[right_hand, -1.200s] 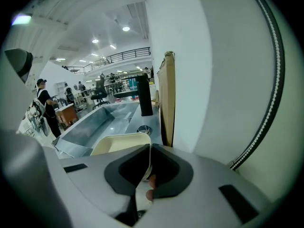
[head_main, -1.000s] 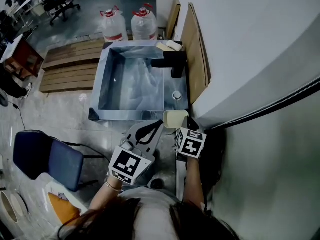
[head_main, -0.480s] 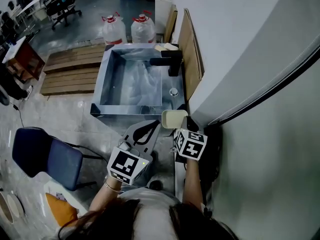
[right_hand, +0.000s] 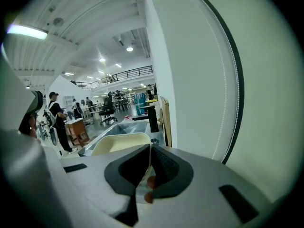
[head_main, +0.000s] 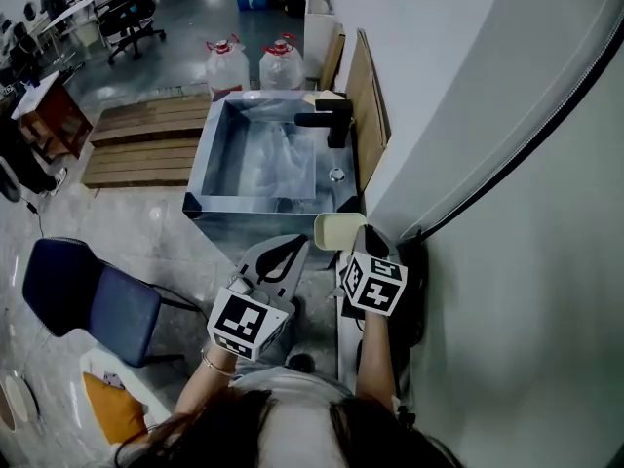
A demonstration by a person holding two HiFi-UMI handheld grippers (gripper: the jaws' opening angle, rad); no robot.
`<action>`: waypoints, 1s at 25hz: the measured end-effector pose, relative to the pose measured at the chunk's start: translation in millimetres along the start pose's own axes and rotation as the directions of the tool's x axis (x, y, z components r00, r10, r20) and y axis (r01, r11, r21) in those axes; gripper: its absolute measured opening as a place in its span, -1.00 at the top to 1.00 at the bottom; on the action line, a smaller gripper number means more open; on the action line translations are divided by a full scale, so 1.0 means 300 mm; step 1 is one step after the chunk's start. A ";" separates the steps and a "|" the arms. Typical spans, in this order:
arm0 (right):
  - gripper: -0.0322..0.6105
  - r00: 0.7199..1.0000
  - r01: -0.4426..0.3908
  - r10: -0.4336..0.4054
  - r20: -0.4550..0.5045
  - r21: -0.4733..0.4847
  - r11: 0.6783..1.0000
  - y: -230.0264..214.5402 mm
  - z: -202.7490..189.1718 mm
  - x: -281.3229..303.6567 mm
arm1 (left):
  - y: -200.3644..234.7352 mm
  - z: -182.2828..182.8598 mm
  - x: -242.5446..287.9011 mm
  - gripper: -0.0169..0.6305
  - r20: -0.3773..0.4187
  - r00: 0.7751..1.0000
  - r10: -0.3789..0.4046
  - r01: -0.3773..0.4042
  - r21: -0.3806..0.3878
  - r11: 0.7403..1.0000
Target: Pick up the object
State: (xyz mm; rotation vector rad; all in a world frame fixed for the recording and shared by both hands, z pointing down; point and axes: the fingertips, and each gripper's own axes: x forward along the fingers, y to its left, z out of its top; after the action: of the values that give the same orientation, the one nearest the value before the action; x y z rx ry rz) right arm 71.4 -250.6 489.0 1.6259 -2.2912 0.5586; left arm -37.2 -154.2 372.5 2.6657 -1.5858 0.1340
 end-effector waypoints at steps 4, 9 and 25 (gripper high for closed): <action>0.79 1.000 -0.008 0.008 0.029 -0.009 1.000 0.017 0.011 -0.082 | -0.043 0.017 -0.062 0.92 0.018 1.000 0.008 -0.008 0.006 1.000; 0.79 0.997 -0.021 0.021 0.068 -0.011 1.000 0.031 0.025 -0.175 | -0.098 0.034 -0.122 0.92 0.035 0.999 0.020 -0.020 0.011 1.000; 0.79 0.985 -0.070 0.074 0.159 -0.029 0.997 0.072 0.054 -0.436 | -0.222 0.061 -0.291 0.92 0.048 0.996 0.081 -0.082 0.024 0.996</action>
State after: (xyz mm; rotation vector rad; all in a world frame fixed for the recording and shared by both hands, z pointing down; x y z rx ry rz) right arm 94.2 -142.2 414.3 1.6368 -2.4705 0.4300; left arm -19.3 -47.3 347.0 2.6434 -1.7186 0.0960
